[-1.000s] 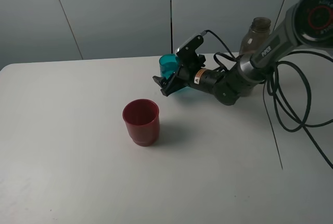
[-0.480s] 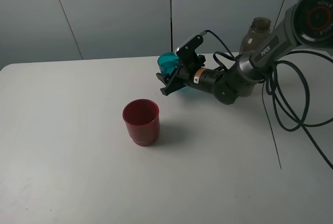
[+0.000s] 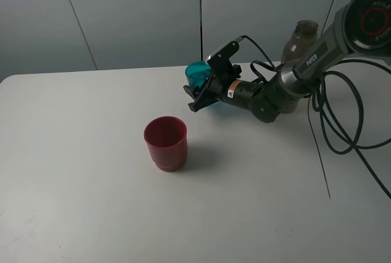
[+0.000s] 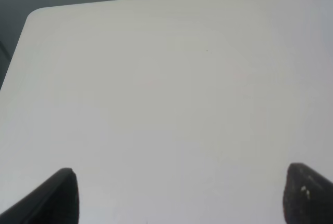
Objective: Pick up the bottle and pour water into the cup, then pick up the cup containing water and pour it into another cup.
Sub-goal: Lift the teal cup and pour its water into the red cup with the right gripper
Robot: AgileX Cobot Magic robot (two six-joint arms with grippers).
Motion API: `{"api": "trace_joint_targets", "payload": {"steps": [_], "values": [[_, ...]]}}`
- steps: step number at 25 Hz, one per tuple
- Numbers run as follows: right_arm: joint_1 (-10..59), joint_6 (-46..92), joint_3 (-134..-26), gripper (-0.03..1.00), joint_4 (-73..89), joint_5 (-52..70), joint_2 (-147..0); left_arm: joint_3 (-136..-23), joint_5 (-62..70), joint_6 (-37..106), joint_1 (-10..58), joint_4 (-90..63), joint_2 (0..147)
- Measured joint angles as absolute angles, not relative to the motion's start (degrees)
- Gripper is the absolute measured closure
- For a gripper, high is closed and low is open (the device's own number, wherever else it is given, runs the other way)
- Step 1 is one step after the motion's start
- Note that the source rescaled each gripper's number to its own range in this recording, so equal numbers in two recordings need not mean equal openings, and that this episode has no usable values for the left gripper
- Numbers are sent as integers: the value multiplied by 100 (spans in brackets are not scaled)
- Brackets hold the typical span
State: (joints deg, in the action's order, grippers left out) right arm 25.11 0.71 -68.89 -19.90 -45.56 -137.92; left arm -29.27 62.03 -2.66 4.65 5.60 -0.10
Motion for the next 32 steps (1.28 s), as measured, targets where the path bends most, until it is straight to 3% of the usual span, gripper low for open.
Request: {"api": "trace_joint_targets", "payload": {"steps": [13,32], "values": [[2511,-493,-6800,86,-2425,-4173,-13322,-2927,6203,-266,465,560,-10],[2511,162,-4462,86,-2975,-3981,-10721,-2927,6203,-266,465,560,-10]]}}
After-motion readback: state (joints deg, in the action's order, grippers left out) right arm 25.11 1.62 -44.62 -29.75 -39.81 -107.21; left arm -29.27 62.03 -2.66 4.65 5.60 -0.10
